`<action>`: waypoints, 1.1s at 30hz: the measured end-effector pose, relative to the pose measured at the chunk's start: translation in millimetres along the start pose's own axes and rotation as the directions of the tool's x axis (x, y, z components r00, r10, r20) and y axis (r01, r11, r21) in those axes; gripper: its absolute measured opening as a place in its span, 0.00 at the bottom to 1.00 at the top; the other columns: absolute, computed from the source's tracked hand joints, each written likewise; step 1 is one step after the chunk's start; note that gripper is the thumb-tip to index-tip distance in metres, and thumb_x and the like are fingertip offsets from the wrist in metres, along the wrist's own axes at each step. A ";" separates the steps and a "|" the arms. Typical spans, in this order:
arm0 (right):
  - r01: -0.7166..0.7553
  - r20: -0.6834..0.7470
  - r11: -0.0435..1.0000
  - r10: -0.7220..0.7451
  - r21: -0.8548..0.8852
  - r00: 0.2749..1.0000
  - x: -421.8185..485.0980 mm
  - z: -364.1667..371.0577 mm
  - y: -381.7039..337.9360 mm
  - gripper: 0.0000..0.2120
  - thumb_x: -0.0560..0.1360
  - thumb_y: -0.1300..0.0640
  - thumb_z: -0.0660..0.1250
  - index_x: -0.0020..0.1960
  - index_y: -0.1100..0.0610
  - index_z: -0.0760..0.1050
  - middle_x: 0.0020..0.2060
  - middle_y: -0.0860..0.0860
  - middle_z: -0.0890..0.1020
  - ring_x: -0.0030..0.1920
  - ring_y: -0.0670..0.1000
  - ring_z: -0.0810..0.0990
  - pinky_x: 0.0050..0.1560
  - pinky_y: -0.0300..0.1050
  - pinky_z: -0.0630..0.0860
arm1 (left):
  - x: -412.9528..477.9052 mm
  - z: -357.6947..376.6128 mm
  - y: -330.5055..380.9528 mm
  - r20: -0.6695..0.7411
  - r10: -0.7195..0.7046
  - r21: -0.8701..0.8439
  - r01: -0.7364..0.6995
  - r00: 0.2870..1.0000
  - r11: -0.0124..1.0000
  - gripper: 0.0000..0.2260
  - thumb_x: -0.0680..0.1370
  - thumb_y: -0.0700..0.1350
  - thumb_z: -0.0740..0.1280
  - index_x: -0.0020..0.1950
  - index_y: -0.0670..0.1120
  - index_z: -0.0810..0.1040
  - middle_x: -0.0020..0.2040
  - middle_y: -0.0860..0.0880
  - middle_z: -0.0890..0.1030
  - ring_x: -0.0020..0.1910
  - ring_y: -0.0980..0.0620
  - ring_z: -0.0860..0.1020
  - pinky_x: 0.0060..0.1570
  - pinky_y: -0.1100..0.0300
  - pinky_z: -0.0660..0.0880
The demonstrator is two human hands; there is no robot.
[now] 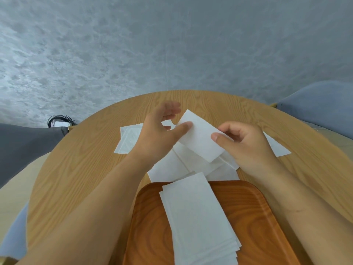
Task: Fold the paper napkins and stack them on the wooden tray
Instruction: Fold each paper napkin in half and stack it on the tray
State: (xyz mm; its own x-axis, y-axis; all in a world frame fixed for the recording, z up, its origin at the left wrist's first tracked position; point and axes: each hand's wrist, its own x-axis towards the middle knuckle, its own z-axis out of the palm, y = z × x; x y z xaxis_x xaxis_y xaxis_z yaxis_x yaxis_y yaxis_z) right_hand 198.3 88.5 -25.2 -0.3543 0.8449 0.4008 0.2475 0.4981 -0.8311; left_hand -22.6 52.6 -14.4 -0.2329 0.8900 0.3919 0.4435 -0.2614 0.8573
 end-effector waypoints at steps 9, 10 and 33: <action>-0.223 0.186 0.939 0.177 0.263 0.966 1.6 -10.5 -6.3 0.17 0.74 0.49 0.72 0.40 0.64 0.77 0.33 0.52 0.76 0.31 0.45 0.72 0.27 0.36 0.67 | -2.3 -13.2 15.3 0.211 -0.071 -0.139 0.101 0.975 0.985 0.07 0.81 0.44 0.72 0.49 0.40 0.84 0.45 0.45 0.88 0.44 0.47 0.85 0.46 0.55 0.81; -0.241 0.231 0.930 0.179 0.278 0.956 1.3 -12.1 -8.5 0.18 0.72 0.46 0.72 0.40 0.62 0.78 0.32 0.50 0.75 0.30 0.45 0.71 0.26 0.36 0.66 | -2.8 -16.5 17.5 0.271 -0.078 -0.141 0.120 0.959 0.983 0.07 0.81 0.43 0.71 0.50 0.39 0.84 0.45 0.43 0.88 0.43 0.44 0.85 0.45 0.54 0.81; -0.400 0.636 0.915 0.274 0.058 0.721 -6.9 -6.9 -13.4 0.01 0.79 0.65 0.70 0.50 0.62 0.78 0.31 0.57 0.83 0.24 0.48 0.79 0.24 0.37 0.74 | -10.7 -19.4 20.6 0.743 -0.252 0.245 0.099 0.620 0.965 0.08 0.79 0.41 0.71 0.41 0.48 0.84 0.31 0.53 0.77 0.31 0.56 0.73 0.36 0.63 0.71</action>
State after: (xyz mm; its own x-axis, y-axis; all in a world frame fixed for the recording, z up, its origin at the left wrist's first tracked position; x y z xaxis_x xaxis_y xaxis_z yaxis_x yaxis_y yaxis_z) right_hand 203.6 77.4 -14.2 -0.7614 0.6214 -0.1845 0.3156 0.1068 -0.9429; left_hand -27.8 30.5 5.5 0.3865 0.8954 -0.2210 0.6165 -0.0726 0.7840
